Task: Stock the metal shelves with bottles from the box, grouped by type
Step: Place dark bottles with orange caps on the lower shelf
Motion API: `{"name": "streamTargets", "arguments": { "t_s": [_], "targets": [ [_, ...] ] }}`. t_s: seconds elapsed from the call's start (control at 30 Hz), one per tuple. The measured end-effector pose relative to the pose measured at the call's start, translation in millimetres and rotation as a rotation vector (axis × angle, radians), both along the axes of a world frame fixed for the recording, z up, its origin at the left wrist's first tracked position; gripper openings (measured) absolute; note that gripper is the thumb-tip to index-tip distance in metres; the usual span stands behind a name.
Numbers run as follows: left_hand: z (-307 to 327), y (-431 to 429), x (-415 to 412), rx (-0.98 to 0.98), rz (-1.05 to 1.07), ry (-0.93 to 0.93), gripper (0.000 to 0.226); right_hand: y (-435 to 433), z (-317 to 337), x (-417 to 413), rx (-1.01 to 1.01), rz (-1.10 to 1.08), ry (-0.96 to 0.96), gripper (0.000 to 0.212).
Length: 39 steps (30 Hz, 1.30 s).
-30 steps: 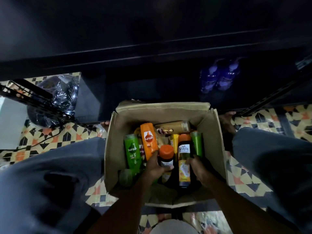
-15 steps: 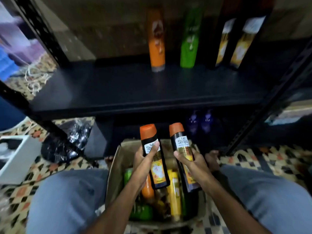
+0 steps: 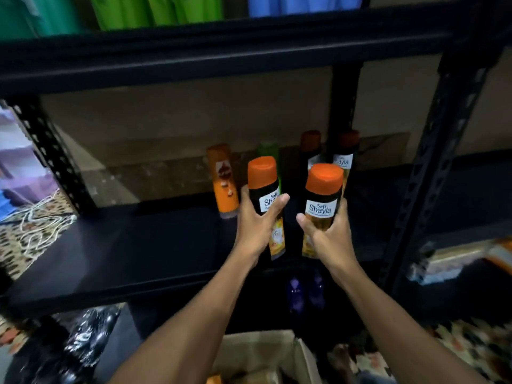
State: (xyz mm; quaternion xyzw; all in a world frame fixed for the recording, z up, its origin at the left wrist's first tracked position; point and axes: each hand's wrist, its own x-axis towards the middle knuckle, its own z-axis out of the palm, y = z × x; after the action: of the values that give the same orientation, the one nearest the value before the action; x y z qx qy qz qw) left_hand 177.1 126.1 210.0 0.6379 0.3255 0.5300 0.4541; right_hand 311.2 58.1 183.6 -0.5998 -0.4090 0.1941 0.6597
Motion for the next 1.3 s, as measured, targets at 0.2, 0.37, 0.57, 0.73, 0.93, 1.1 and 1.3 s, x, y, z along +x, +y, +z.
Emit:
{"name": "streamTargets", "arguments": {
  "t_s": [0.2,0.37,0.57,0.73,0.93,1.1,1.3],
  "targets": [
    [-19.3,33.4,26.5,-0.012,0.015,0.046,0.058,42.5,-10.7,28.7,-0.078,-0.018,-0.069,0.095],
    [-69.8,22.0,27.7,-0.055,0.054,0.153,0.058,44.4,-26.0,23.9,-0.040,-0.061,-0.093,0.087],
    [-78.2,31.9,52.0,-0.040,0.080,0.435,0.054,57.0,-40.8,49.4,-0.054,-0.099,-0.118,0.077],
    [-74.3,38.8,83.3,0.025,0.146,0.797,0.064,64.7,-46.5,88.8,-0.113,-0.159,-0.146,0.066],
    [-76.1,50.3,107.1,0.038,0.192,0.938,0.066,74.6,-59.5,110.8,-0.224,-0.215,-0.225,0.069],
    [-81.6,52.6,111.2,0.082,0.228,0.945,0.059,80.9,-62.4,108.5,-0.347,-0.208,-0.301,0.070],
    [-81.6,52.3,113.7,0.138,0.291,1.088,0.058,85.1,-63.4,106.7,-0.432,-0.257,-0.368,0.055]
  ]
}}
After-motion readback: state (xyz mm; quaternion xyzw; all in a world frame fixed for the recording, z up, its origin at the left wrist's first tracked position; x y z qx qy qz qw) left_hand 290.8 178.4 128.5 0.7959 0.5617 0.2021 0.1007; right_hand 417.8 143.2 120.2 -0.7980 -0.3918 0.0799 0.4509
